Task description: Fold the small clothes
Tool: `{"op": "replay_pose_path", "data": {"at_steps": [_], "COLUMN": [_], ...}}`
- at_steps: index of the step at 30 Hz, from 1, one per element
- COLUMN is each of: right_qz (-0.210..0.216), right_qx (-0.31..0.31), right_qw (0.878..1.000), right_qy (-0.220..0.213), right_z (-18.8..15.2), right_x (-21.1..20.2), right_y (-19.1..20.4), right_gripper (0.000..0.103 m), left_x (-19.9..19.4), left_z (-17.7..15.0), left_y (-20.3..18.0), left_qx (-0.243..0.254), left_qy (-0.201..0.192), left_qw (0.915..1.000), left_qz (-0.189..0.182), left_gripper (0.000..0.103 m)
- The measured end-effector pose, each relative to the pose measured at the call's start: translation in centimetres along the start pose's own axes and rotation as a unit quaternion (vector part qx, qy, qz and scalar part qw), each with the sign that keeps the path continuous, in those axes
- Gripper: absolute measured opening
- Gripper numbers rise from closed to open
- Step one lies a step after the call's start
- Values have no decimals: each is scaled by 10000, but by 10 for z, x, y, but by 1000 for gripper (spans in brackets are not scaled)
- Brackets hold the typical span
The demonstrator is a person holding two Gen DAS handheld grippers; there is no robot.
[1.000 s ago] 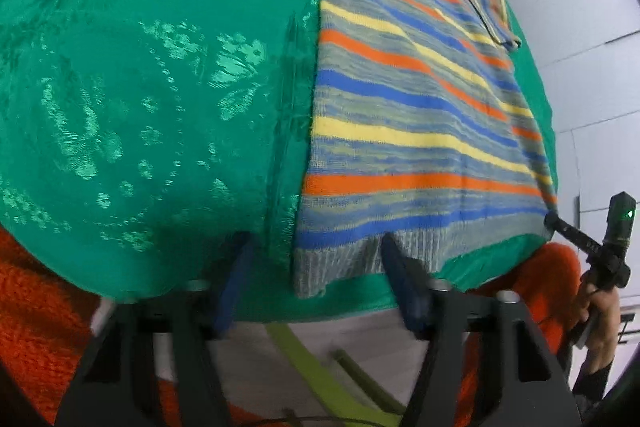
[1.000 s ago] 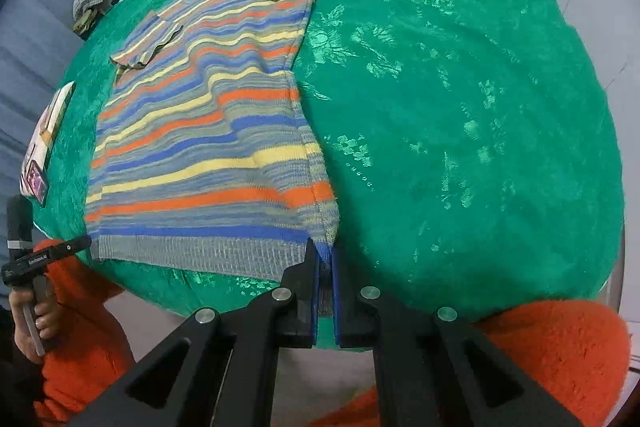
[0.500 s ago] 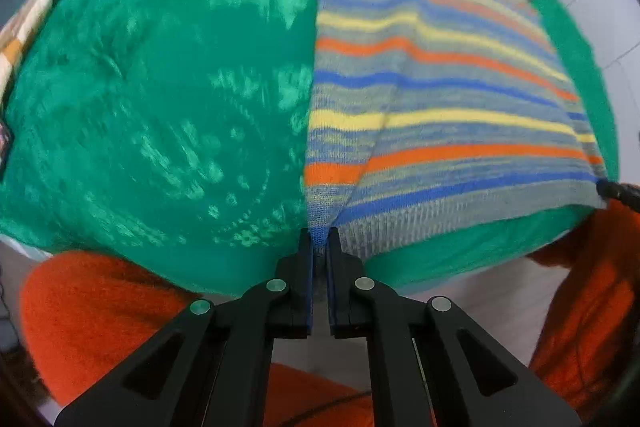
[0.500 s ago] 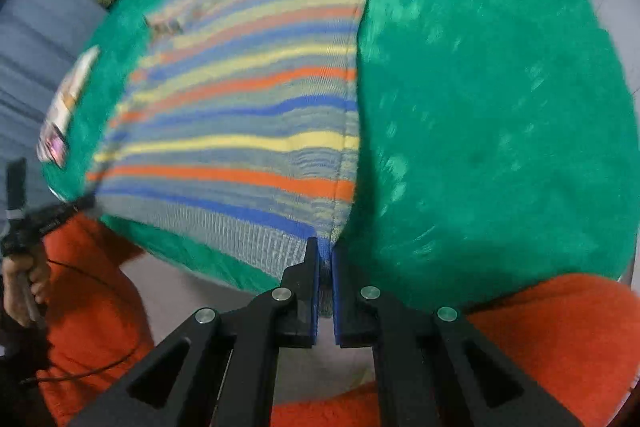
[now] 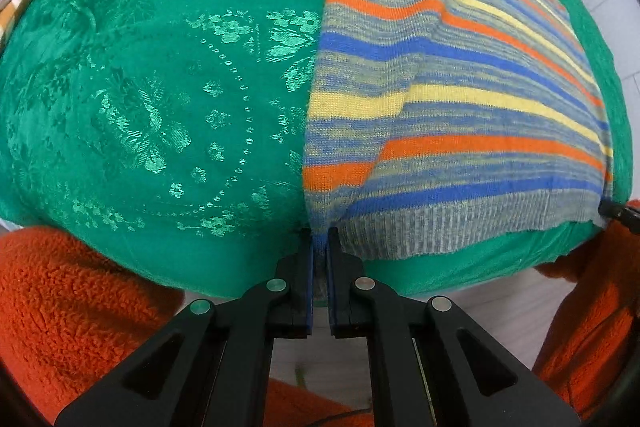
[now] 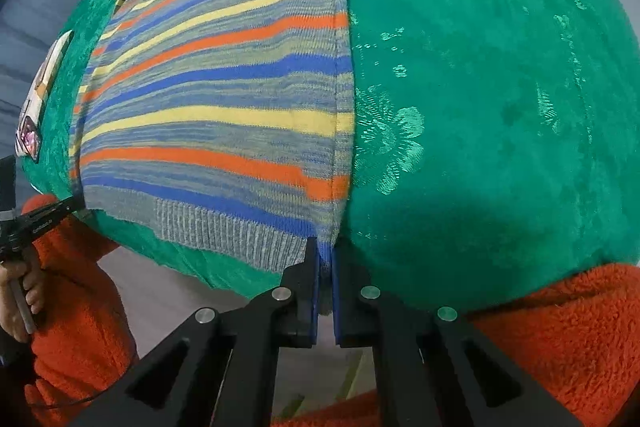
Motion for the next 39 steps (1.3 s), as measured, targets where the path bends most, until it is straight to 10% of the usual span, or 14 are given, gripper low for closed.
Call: {"op": "replay_pose_path", "data": {"at_steps": [4,8,11,15,19,26,28,31,32,39], "right_qz": [88,231,-140,-1021,-829,-1178,-1140,-532,-344,0], "right_qx": [95,222,-109,-1197,-2243,-3145,-2760,-1696,-1358,1601], "right_qw": [9999,9995,9991,9788,9528,9279,9440,9696,9724,9371], "right_qy": [-19,-29,-398,-1313,-1869,-1622,-1405,-1680,-1865,-3102], "right_z": [0,-2,12,82,171,302,325,336,336,262], "right_x": [0,-24,-69,-126,-121,1,30,9,-7,-127], "right_y": [0,-8,-21,-12,29,73,54,12,-5,-204], "right_gripper": [7,42,42,54,59,58,57,6,6,6], "left_x": [-2,-35,-72,-109,-108,-50,-54,-53,-51,-43], "left_z": [-1,-11,1,34,63,52,55,57,58,60], "left_y": [0,18,43,60,64,93,94,94,93,83], "left_qx": [-15,159,32,-397,-1006,-1524,-1549,-1558,-1541,-1533], "left_qy": [-20,-244,-724,-1603,-2341,-1985,-1996,-2020,-1994,-1896], "left_qw": [9998,9972,9927,9819,9619,9560,9588,9581,9593,9629], "left_qz": [189,687,964,931,993,1530,1296,1300,1276,1154], "left_gripper": [23,40,55,75,87,85,85,86,86,86]}}
Point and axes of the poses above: each gripper's, at about its wrist camera, not at the fingertips, and x roughly the way its jaws point, y to its left, z to its top, the point moved 7 cm from there along x, roughly the way its jaws point, and after that the axes turned 4 degrees about z, right-handed, at the moved point
